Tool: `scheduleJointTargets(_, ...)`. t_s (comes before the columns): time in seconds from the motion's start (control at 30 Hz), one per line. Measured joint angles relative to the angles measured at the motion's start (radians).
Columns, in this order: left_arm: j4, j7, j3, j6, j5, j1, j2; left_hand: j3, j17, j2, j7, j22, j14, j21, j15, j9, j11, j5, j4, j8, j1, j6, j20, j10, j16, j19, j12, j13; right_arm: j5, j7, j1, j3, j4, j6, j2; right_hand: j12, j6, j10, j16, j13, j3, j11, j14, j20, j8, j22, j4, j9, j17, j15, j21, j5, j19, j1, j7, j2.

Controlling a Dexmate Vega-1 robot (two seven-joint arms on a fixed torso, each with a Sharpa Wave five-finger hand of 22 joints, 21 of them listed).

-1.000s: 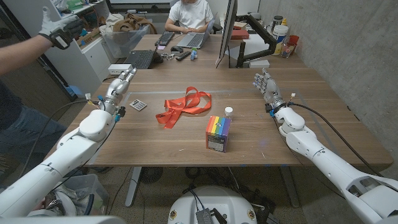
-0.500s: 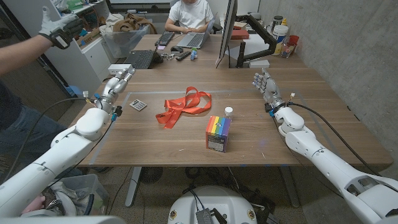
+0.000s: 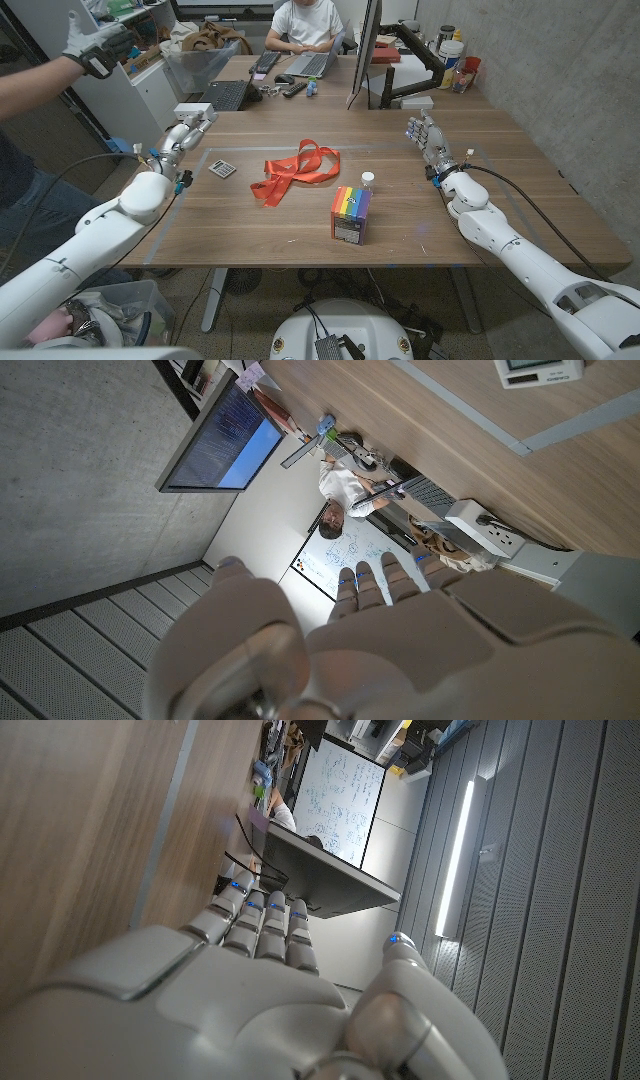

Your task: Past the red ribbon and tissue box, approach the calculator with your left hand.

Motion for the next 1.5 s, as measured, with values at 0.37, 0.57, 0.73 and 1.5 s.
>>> scheduleJointTargets(0.37,-0.011,0.006,0.007,0.049,0.026,-0.006,0.023,0.0,0.0,0.004,-0.005,0.0,0.011,0.0,0.011,0.0,-0.005,0.0,0.0,0.0,0.004,0.005,0.006,0.005,0.007,0.006,0.0,0.0,-0.011,-0.01,0.0,-0.003,-0.005,-0.003,-0.006,0.0,0.005,0.004,0.0,0.0,0.0,0.004,0.011,0.0,0.0,0.0,0.0,0.0,0.005,0.0,0.0,0.0,0.011,0.0,-0.005,0.013)
scheduleJointTargets(0.57,-0.012,0.008,0.01,0.071,0.039,-0.01,0.028,0.0,0.0,0.004,-0.007,0.0,0.011,0.0,0.011,0.0,-0.005,0.0,0.0,0.0,0.004,0.007,0.006,0.005,0.007,0.006,0.007,0.001,-0.013,-0.014,-0.002,-0.004,-0.013,-0.003,-0.01,0.0,0.005,0.009,0.0,0.0,0.0,-0.002,0.011,0.0,0.0,0.0,0.0,0.0,0.005,0.0,0.0,0.0,0.011,0.0,-0.005,0.013)
scheduleJointTargets(0.73,-0.017,0.015,0.019,0.086,0.053,-0.018,0.039,0.0,0.0,0.004,-0.007,0.0,0.011,0.0,0.011,0.0,-0.005,-0.007,0.0,0.008,0.004,0.018,0.006,0.005,0.007,0.006,0.007,0.005,-0.016,-0.021,-0.005,-0.005,-0.018,-0.004,-0.012,0.0,0.009,0.012,0.0,0.0,0.0,0.002,0.013,0.006,0.0,0.0,0.0,0.0,0.005,0.003,-0.003,0.0,0.016,0.0,-0.009,0.013)
scheduleJointTargets(1.5,-0.043,0.025,0.043,0.173,0.105,-0.032,0.08,0.004,0.005,0.017,-0.014,0.005,0.023,0.007,0.009,0.0,-0.011,-0.007,-0.004,0.008,0.017,0.036,0.012,0.025,0.007,0.012,0.012,0.005,-0.019,-0.028,0.0,-0.012,-0.006,0.008,-0.002,0.0,0.011,0.032,0.0,0.0,0.0,0.004,0.023,0.002,0.0,0.0,0.0,0.0,0.002,0.002,-0.007,0.0,0.02,0.0,-0.011,0.013)
